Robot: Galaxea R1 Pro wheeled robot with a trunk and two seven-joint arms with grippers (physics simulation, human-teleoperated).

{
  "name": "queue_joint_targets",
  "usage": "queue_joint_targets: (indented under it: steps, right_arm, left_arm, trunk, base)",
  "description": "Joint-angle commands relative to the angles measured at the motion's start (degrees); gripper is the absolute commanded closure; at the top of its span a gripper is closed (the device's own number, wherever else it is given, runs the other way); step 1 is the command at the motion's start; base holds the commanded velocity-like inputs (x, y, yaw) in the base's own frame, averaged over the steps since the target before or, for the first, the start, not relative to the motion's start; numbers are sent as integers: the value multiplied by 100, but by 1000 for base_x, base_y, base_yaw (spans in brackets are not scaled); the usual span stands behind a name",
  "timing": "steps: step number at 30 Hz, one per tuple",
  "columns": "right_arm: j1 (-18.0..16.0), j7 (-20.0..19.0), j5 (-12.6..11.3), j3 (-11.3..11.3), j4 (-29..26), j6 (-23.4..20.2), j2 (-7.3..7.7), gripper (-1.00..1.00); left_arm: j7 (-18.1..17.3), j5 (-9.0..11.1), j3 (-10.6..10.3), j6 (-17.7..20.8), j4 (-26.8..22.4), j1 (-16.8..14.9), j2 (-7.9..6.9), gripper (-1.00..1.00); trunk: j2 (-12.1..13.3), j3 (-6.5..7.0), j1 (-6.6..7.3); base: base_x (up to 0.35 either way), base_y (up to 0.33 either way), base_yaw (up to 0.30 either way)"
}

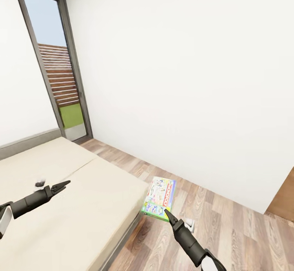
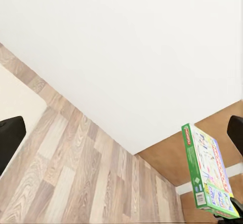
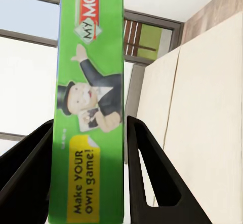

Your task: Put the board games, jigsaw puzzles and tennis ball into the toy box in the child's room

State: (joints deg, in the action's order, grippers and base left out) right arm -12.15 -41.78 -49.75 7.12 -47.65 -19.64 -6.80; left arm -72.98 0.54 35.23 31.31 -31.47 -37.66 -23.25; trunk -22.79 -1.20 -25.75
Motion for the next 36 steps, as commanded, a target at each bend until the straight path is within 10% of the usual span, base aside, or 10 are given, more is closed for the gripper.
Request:
queue_joint_targets:
  steps: [1,36]
  right_arm:
    - [-7,-15,-52,17,1,-57,-6,100]
    - [-6,-14,-49,17,283,-48,-6,100]
  left_arm:
    - [-17,4,10,60,0,-4,0,-100]
    - [-5,-1,2,0,0,-4,48,-100]
  trunk:
    - [-13,-12,-4]
    - [-13,-12,-4]
  base:
    - [0,0,-279]
    - [0,0,-279]
